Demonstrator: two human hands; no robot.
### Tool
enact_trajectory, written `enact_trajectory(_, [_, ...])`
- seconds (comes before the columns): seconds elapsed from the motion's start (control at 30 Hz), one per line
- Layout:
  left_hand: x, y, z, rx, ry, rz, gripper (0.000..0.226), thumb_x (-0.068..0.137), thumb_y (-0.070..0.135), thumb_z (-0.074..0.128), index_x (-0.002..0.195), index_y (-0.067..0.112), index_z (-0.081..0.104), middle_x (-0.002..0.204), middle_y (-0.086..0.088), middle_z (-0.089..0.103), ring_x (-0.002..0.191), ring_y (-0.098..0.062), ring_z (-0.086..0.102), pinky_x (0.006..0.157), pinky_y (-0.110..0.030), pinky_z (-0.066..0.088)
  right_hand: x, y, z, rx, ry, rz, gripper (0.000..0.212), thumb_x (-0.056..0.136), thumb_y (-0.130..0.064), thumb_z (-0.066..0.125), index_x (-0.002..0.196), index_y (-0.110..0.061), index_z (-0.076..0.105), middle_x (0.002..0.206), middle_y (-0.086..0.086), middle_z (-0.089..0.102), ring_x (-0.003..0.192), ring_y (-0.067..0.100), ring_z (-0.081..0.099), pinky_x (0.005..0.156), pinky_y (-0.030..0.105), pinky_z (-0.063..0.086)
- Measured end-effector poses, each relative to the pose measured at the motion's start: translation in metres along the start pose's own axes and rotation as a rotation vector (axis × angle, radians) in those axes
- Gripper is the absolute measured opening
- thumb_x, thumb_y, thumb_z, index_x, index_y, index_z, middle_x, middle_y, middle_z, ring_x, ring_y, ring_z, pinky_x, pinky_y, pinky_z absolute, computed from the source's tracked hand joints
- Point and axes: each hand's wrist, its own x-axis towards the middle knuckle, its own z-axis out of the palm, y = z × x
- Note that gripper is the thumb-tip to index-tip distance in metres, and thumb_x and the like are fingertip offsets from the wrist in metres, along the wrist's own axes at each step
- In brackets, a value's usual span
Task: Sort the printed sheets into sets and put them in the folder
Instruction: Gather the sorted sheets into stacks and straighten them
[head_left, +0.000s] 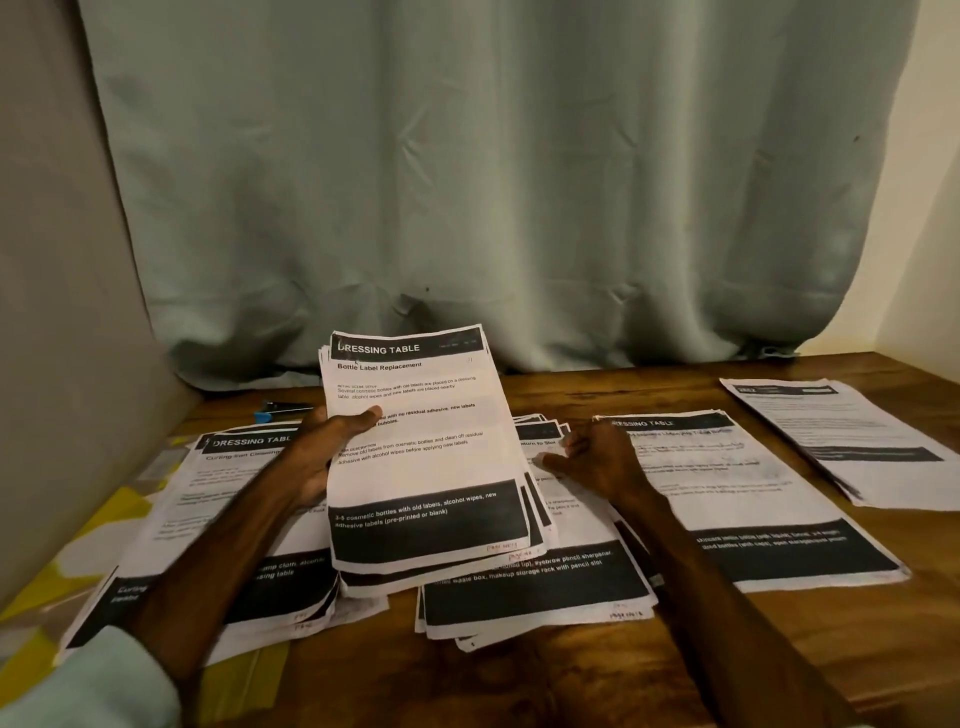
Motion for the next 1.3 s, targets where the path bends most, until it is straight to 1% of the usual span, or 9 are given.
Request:
enact_trajectory(0.1, [0.002,-0.002,-0.001,0.012,0.027,0.01,0.032,0.091,0.001,0.069,0.119,0.016,0.067,0.112,-0.012,0.076,0.099,-0.032,0.075,0.077,-0.05,0.063,0.002,0.006,0.01,-0.067,0.019,0.022,0.052,0.067,-0.054,0.089,0.086,-0.012,0.066,0.078,0.002,0.065,0.075,0.015,0.061,0.065,0.029,0.046])
enact_trajectory(0.27, [0.008,-0.007,-0.003,0.008,0.035,-0.011,0.048,0.087,0.002,0.073,0.131,0.015,0.061,0.119,-0.013,0.074,0.107,-0.035,0.072,0.096,-0.06,0.054,0.002,0.01,0.011,-0.124,0.037,0.014,0.05,0.066,-0.059,0.087,0.07,-0.023,0.054,0.066,-0.008,0.053,0.069,0.012,0.055,0.057,0.022,0.034])
enact_trajectory(0.4, [0.007,-0.007,-0.002,0.014,0.036,0.002,0.048,0.087,0.003,0.073,0.132,0.016,0.061,0.119,-0.012,0.074,0.106,-0.035,0.072,0.095,-0.06,0.055,-0.003,0.005,0.006,-0.127,0.041,-0.014,0.051,0.07,-0.054,0.088,0.064,-0.029,0.044,0.061,-0.014,0.043,0.061,0.003,0.043,0.054,0.017,0.027])
enact_trajectory(0.57, [0.008,-0.009,-0.002,0.031,0.027,0.003,0.05,0.088,0.005,0.073,0.134,0.019,0.059,0.124,-0.013,0.072,0.109,-0.035,0.071,0.097,-0.061,0.053,-0.005,0.002,0.0,-0.052,0.01,-0.006,0.042,0.073,-0.041,0.09,0.061,-0.03,0.052,0.059,-0.021,0.051,0.056,-0.006,0.049,0.055,0.013,0.033])
enact_trajectory(0.73, [0.006,-0.012,0.003,0.034,-0.001,0.005,0.051,0.088,0.004,0.073,0.134,0.017,0.057,0.122,-0.012,0.073,0.108,-0.034,0.072,0.084,-0.055,0.06,-0.002,0.002,-0.001,-0.014,0.044,0.075,0.034,0.074,-0.032,0.09,0.065,-0.025,0.059,0.064,-0.013,0.057,0.06,-0.001,0.053,0.055,0.017,0.034])
enact_trajectory(0.9, [0.005,-0.015,0.006,0.089,0.007,-0.01,0.043,0.09,0.007,0.072,0.13,0.018,0.059,0.12,-0.011,0.073,0.107,-0.033,0.072,0.087,-0.052,0.059,-0.002,0.007,0.0,0.02,0.094,0.105,0.02,0.079,-0.022,0.087,0.071,-0.019,0.069,0.071,-0.008,0.068,0.067,0.005,0.065,0.081,0.037,0.058])
enact_trajectory(0.97, [0.003,-0.018,0.009,0.154,0.004,-0.002,0.036,0.093,0.01,0.07,0.126,0.02,0.062,0.117,-0.009,0.075,0.102,-0.03,0.074,0.081,-0.046,0.061,-0.002,0.008,0.002,0.018,0.107,0.071,0.017,0.082,-0.021,0.084,0.072,-0.019,0.07,0.075,-0.006,0.07,0.07,0.008,0.067,0.083,0.038,0.058])
enact_trajectory(1.07, [0.003,-0.022,0.013,0.25,-0.002,0.024,0.031,0.092,0.01,0.071,0.121,0.017,0.065,0.11,-0.007,0.077,0.094,-0.027,0.076,0.072,-0.04,0.063,-0.004,0.007,0.0,0.032,0.18,0.041,0.008,0.089,-0.024,0.078,0.09,-0.017,0.075,0.093,0.001,0.077,0.08,0.011,0.069,0.081,0.031,0.055])
enact_trajectory(1.3, [0.002,-0.025,0.017,0.34,0.113,0.132,0.02,0.086,0.013,0.078,0.103,0.019,0.07,0.085,0.006,0.078,0.078,-0.016,0.077,0.057,-0.026,0.059,-0.008,-0.001,-0.02,0.132,0.414,0.069,0.024,0.096,-0.029,0.069,0.108,-0.009,0.071,0.112,0.01,0.074,0.098,0.026,0.069,0.079,0.032,0.047])
